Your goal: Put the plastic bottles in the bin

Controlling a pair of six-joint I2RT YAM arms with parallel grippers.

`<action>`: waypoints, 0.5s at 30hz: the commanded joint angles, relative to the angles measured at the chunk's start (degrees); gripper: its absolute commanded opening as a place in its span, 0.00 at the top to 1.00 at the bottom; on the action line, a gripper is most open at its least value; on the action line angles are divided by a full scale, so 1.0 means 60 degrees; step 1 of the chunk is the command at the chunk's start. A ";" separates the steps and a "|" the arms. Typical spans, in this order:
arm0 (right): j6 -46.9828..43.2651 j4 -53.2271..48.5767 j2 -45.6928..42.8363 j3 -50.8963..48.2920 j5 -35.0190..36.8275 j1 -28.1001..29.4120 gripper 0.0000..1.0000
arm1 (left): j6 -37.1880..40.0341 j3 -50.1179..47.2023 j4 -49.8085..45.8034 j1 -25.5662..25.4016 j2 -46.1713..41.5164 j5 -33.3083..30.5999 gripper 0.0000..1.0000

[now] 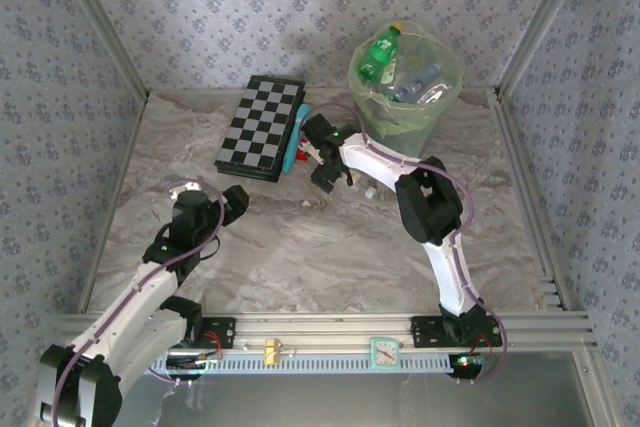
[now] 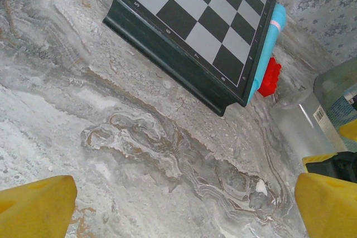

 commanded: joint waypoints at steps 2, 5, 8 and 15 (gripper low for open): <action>-0.0354 -0.0603 0.0262 0.0325 0.0053 0.0048 0.09 | -0.0096 -0.0016 -0.0047 0.0077 -0.0147 -0.0018 0.00; -0.0391 -0.0606 0.0314 0.0288 0.0002 0.0107 0.14 | -0.0096 0.0033 -0.0004 0.0084 -0.0082 -0.0009 0.00; -0.0404 -0.0663 0.0310 0.0278 -0.0106 0.0149 0.21 | -0.0089 0.0076 0.0012 0.0098 -0.0028 0.0019 0.00; -0.0338 -0.0660 0.0332 0.0185 -0.0461 0.0216 0.33 | -0.0115 0.0045 -0.0003 0.0099 -0.0090 0.0035 0.00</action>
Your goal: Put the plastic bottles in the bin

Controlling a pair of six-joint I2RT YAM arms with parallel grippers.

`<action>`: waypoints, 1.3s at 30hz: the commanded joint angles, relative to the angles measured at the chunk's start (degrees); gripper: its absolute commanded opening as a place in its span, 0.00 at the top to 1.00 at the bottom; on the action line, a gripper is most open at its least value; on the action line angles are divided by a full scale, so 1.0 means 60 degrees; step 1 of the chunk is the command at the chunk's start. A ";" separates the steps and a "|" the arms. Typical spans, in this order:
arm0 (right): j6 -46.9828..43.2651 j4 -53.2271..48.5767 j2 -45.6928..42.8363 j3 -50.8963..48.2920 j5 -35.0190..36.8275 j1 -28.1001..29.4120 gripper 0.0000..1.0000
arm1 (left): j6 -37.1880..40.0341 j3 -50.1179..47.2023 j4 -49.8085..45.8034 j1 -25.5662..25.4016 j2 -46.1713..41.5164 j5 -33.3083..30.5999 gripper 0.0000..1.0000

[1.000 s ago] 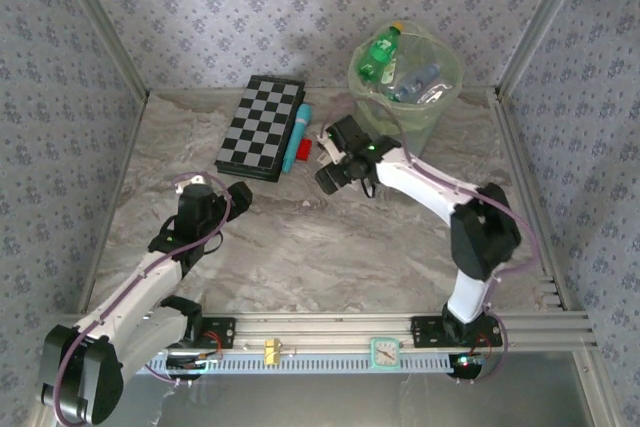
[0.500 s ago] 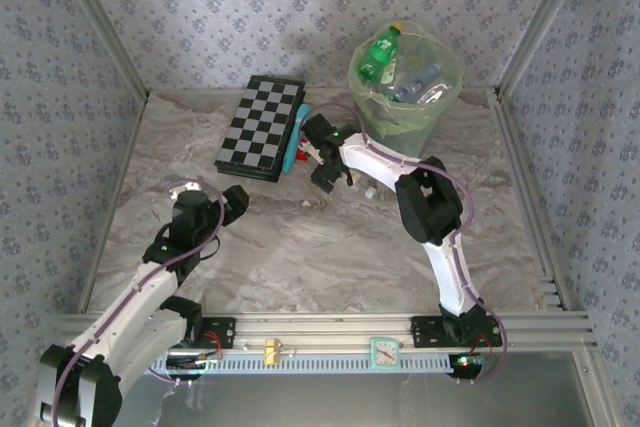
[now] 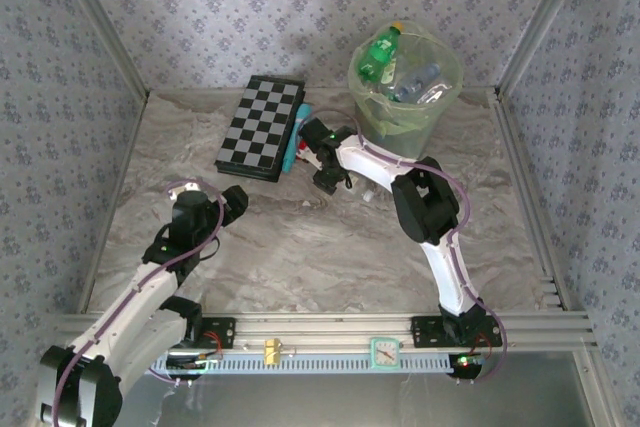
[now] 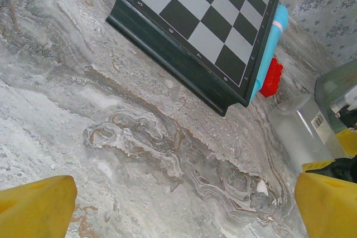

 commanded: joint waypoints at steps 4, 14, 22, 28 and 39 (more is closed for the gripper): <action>0.0094 -0.0098 0.0192 -0.0036 -0.0406 0.0072 0.39 | -0.0077 -0.0002 -0.0040 0.0048 -0.0183 0.0020 0.00; 0.0591 0.0471 -0.1305 -0.0477 -0.1811 0.0048 0.57 | -0.0110 -0.0159 -0.0176 0.0077 -0.0461 -0.0169 0.00; 0.1385 0.1776 -0.3867 -0.1111 -0.4590 -0.0514 0.58 | -0.0112 -0.0222 0.0072 0.0113 -0.0289 -0.0172 0.00; 0.3006 0.2935 -0.5309 -0.1189 -0.6132 -0.1436 0.60 | -0.0141 -0.0279 0.0358 0.0128 -0.0039 -0.0081 0.00; 0.5982 0.4979 -0.6948 -0.1122 -0.5758 -0.3549 0.60 | -0.0184 -0.0222 0.0717 0.0135 0.0312 0.0125 0.00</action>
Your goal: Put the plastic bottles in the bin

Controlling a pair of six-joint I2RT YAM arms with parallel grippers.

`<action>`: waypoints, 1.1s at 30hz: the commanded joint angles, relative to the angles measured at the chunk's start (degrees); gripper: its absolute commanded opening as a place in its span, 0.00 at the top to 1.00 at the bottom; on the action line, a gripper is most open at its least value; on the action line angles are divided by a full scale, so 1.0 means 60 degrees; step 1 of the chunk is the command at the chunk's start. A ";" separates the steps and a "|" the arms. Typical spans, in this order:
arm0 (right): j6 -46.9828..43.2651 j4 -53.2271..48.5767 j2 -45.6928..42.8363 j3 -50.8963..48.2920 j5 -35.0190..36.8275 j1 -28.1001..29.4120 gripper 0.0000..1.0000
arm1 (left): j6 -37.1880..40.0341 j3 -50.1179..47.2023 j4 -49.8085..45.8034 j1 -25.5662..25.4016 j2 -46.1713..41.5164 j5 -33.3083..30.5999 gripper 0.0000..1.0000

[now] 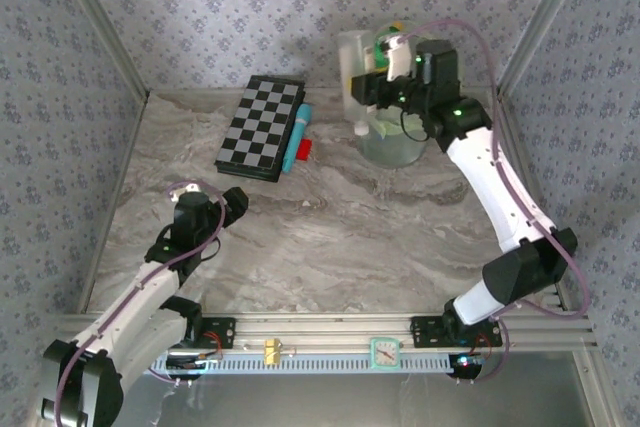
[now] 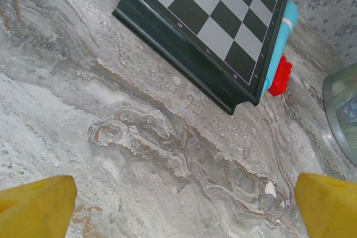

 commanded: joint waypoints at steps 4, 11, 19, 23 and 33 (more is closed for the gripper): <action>0.2531 0.2079 -0.0523 -0.0399 0.1009 -0.1132 0.61 | -0.0125 0.0043 0.0318 0.0066 0.0058 0.0186 0.00; 0.3769 0.3301 -0.0077 -0.0762 0.2402 -0.1832 0.61 | -0.0132 0.0073 0.0113 0.0076 -0.0203 0.0173 0.00; 0.5113 0.3471 0.1164 -0.0295 0.2246 -0.2116 0.63 | -0.0117 0.0080 -0.0198 0.0084 -0.0552 0.0085 0.00; 0.5486 0.3571 0.1413 -0.0469 0.2322 -0.2116 0.61 | -0.0123 0.0094 -0.0213 0.0085 -0.0592 0.0070 0.00; 0.5901 0.3405 0.1309 -0.1030 0.1903 -0.1900 0.59 | -0.0098 0.0201 -0.0199 0.0090 -0.0506 0.0122 0.00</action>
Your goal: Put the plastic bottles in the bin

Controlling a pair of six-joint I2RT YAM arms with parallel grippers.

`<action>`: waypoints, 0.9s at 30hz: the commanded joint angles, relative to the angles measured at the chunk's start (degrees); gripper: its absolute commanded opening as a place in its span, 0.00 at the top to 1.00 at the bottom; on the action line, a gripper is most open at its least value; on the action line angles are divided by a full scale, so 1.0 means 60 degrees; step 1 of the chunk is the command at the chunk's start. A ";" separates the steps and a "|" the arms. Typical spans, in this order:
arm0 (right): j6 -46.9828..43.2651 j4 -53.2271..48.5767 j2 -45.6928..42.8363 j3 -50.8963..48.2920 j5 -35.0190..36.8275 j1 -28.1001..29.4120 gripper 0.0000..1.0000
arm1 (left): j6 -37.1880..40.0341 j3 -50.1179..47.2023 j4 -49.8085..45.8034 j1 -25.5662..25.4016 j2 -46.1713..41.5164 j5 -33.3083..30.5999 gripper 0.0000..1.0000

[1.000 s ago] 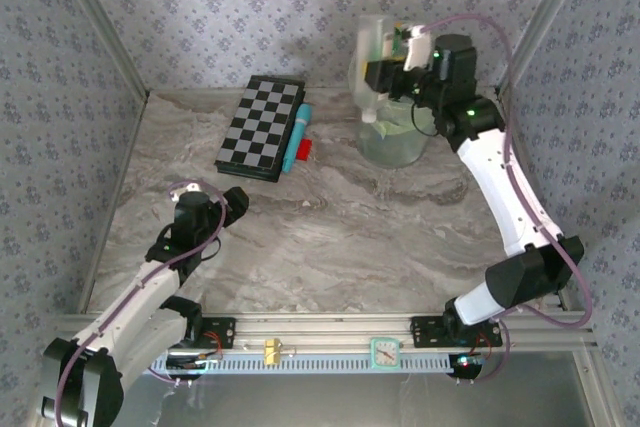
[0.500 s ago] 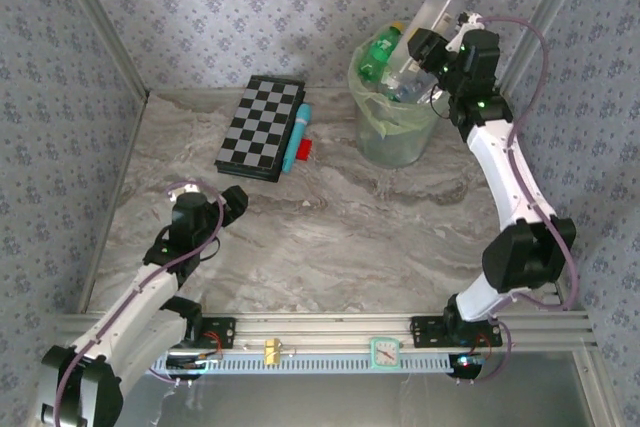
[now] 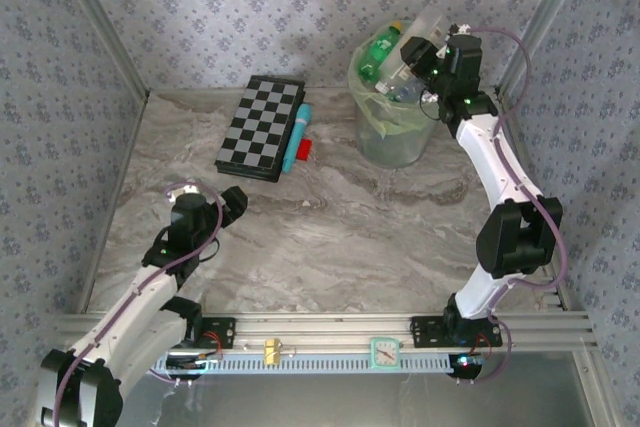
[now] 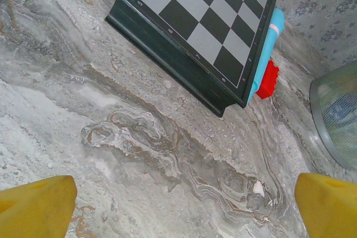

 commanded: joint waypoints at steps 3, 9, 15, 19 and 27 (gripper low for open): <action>0.0343 -0.0008 -0.0363 -0.0418 -0.0289 0.0114 0.55 | -0.0023 0.0197 -0.0024 0.0099 -0.0039 0.0031 0.00; 0.0026 -0.0681 -0.0649 -0.0436 -0.0237 0.0110 0.38 | -0.0025 0.0197 -0.0009 0.0098 -0.0023 0.0055 0.00; -0.0663 -0.1054 -0.1522 -0.0793 0.0638 -0.0049 0.25 | -0.0037 0.0132 -0.0053 0.0099 -0.0099 0.0054 0.00; -0.1289 -0.1289 -0.2004 -0.0710 0.1364 -0.0138 0.24 | -0.0035 0.0110 0.0001 0.0099 -0.0068 0.0031 0.00; -0.2322 -0.1593 -0.1195 0.0635 0.0406 -0.0104 0.27 | -0.0113 0.0146 0.0210 0.0092 0.0151 0.0156 0.00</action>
